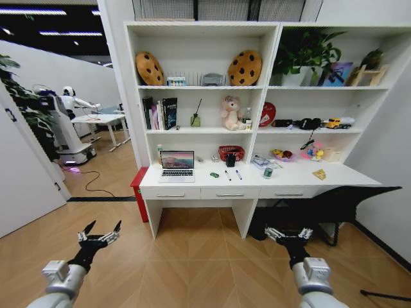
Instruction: Organize the objects on the table.
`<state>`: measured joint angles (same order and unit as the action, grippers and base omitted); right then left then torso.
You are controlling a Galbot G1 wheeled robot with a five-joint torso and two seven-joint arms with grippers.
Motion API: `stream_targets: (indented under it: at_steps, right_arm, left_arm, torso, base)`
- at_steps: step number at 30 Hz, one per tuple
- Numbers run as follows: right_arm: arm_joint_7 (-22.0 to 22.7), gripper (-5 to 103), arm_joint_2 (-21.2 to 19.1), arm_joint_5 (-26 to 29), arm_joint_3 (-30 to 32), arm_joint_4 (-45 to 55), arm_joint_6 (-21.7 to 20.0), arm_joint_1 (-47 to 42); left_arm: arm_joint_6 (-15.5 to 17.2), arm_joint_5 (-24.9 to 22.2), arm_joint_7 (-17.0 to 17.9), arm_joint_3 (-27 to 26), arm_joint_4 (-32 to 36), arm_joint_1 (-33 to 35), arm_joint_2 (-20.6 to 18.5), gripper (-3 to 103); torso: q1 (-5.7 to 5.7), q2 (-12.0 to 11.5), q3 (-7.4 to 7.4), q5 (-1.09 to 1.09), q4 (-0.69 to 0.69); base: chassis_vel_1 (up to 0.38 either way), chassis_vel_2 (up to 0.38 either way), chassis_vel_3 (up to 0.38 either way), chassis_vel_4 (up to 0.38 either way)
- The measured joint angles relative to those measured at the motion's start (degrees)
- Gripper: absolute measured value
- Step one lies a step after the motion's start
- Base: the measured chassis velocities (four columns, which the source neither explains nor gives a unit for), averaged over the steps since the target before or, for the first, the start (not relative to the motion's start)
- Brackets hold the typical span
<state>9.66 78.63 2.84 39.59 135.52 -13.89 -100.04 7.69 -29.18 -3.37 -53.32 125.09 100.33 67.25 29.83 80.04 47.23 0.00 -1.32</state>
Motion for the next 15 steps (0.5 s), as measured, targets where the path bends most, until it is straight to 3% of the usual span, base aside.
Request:
stream_targets:
  at_steps: [15]
  right_arm:
    - [0.41,100,-0.06,0.14,-0.13,0.6,-0.17,-0.19]
  left_arm:
    - [0.58,0.94,0.16,0.42,1.05,0.32,0.4,100]
  torso:
    - [0.0,0.0,0.0,0.0,0.0]
  base:
    - [0.0,0.0,0.0,0.0]
